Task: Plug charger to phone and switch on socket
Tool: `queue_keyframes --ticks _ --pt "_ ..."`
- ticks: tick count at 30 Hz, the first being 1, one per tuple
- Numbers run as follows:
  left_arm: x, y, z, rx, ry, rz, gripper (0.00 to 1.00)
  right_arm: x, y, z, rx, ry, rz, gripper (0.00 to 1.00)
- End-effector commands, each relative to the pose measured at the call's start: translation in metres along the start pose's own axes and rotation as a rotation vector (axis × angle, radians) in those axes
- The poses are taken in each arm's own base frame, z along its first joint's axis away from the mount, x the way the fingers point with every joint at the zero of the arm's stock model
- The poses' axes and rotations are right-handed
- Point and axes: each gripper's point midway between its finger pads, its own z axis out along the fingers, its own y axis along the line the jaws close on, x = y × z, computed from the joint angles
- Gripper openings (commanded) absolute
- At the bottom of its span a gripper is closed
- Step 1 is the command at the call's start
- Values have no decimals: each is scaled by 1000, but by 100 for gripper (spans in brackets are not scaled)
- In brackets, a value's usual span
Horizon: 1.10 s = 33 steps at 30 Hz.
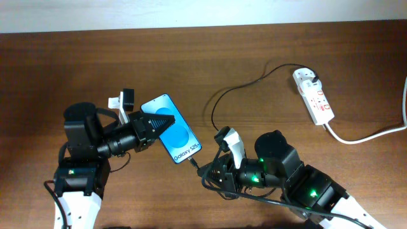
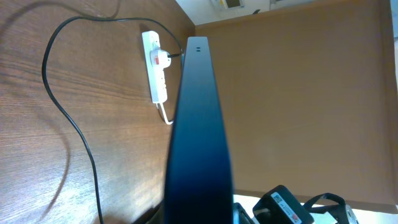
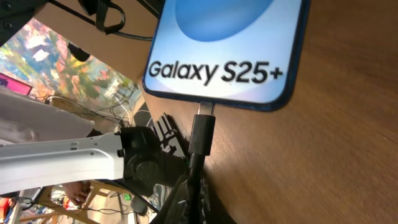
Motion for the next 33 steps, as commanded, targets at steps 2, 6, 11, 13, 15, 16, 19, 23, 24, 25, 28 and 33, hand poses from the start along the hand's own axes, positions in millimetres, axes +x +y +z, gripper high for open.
queue_keyframes --ticks 2,6,11,13,15,16,19,23,24,25,28,33 --pt "-3 -7 -2 8 -15 17 0 1 4 -9 8 -5 5 4" --pt "-3 -7 -2 9 -13 17 0 -8 4 -17 38 -59 -20 4" --pt "-3 -7 -2 9 -13 17 0 -5 -3 -8 48 -32 -2 4" --pt "-3 -7 -2 9 -13 17 0 -8 3 -8 16 -39 -16 4" --pt "-3 -7 -2 9 -13 17 0 -9 4 -8 13 -42 -19 4" --pt "-3 -7 -2 9 -13 17 0 -9 4 -8 12 -42 -19 4" --pt "-3 -7 -2 9 -13 17 0 -9 4 -8 12 -42 -19 4" --pt "-3 -7 -2 7 -15 17 0 -8 6 -8 3 -38 -19 4" --pt "-4 -6 -2 6 -16 17 0 -8 6 -8 1 -36 -19 4" --pt "-4 -6 -2 6 -16 17 0 -7 6 -8 -2 -35 -19 4" --pt "-4 -6 -2 6 -16 17 0 -8 7 -8 -6 -36 -21 4" --pt "-4 -6 -2 6 -17 17 0 -8 7 -8 -6 -36 -21 4"
